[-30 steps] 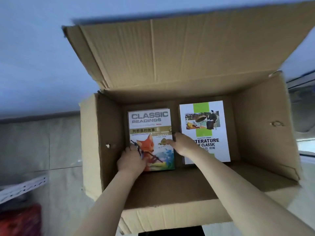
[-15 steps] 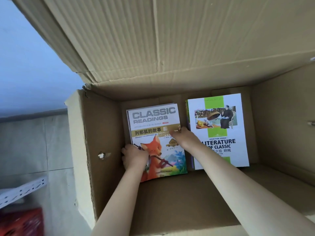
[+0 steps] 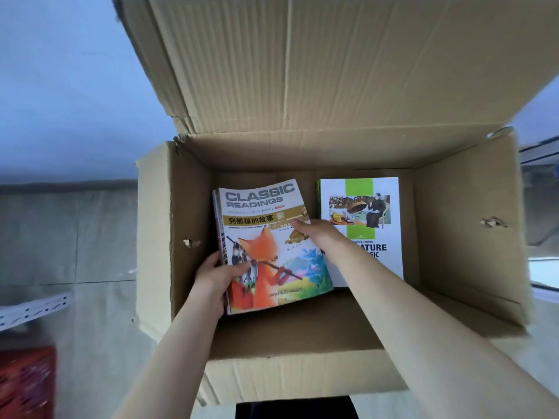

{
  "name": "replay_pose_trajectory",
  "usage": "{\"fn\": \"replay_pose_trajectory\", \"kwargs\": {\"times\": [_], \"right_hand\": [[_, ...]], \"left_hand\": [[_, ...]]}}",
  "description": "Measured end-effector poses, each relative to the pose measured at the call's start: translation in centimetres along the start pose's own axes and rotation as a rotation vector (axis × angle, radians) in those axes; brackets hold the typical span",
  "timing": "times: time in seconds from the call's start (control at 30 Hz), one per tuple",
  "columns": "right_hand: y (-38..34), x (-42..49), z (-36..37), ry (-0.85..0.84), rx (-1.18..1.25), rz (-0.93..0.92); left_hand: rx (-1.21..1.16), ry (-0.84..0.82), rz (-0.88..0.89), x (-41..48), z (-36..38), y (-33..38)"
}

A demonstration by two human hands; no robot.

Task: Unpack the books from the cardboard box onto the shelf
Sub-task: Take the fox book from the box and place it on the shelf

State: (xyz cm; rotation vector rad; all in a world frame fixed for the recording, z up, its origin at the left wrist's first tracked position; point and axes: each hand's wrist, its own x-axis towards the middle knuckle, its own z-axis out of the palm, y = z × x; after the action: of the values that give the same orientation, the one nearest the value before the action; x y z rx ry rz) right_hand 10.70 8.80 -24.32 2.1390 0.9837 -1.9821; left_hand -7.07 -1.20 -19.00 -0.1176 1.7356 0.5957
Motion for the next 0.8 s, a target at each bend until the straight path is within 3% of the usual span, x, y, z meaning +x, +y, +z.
{"fn": "replay_pose_trajectory", "kwargs": {"times": [0.2, 0.43, 0.6, 0.8], "right_hand": [[-2.4, -8.2, -1.9, 0.039, -0.027, -0.125], [-3.8, -26.7, -0.1, 0.037, -0.056, -0.362], [-3.9, -40.9, 7.4, -0.1, -0.026, -0.554], [-2.3, -58.6, 22.0, -0.34, -0.12, -0.803]], "left_hand": [[-0.062, -0.125, 0.135, -6.5, -2.0, -1.0], [-0.125, -0.268, 0.35, -19.4, -10.2, -2.2], [-0.223, -0.249, 0.535, -31.5, -21.6, -5.5], [-0.416, -0.125, 0.673, -47.7, -38.5, -15.6]]}}
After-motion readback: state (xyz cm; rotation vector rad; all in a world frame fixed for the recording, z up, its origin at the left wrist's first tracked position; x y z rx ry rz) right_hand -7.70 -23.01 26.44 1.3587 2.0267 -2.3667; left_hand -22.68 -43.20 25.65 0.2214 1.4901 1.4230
